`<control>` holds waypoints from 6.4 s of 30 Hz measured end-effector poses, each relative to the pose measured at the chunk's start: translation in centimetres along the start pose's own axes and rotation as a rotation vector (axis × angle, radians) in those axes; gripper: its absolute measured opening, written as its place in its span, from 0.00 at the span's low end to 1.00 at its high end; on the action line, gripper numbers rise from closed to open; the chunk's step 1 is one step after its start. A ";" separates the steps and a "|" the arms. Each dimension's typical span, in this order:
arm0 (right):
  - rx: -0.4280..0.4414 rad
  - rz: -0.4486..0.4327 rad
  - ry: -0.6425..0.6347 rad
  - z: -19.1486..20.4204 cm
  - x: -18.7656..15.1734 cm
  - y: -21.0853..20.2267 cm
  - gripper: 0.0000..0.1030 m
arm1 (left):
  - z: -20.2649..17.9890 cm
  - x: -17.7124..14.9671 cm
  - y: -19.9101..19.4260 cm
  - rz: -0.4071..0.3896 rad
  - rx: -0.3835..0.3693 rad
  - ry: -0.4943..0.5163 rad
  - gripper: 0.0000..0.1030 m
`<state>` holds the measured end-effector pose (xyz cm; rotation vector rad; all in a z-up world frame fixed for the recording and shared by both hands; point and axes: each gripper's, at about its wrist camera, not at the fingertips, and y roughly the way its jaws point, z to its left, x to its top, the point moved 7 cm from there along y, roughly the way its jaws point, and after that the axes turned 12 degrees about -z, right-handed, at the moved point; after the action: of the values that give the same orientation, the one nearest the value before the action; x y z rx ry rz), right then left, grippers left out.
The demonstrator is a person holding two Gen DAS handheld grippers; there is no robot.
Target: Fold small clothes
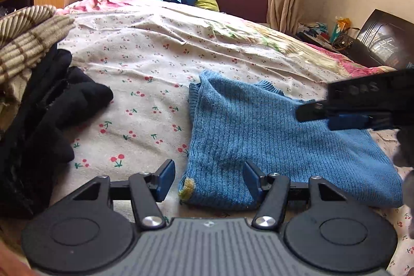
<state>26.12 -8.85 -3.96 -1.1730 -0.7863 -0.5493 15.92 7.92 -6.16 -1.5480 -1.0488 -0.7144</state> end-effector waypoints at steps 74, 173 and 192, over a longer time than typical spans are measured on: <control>0.184 0.168 0.114 6.7 3.2 6.2 0.33 | 0.4 1.0 1.7 0.063 -0.211 -0.019 0.73; -0.089 -0.251 -0.739 4.8 -9.3 -4.8 0.36 | 1.1 6.2 2.4 0.232 -0.270 -0.093 0.26; -0.037 -0.179 -0.768 3.7 -9.6 -6.5 0.00 | 3.9 3.3 2.1 0.299 -0.178 -0.112 0.27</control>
<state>14.42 -7.49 -6.94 -1.3661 -1.5508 -0.2424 18.93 12.47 -5.18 -1.8690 -0.8263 -0.5289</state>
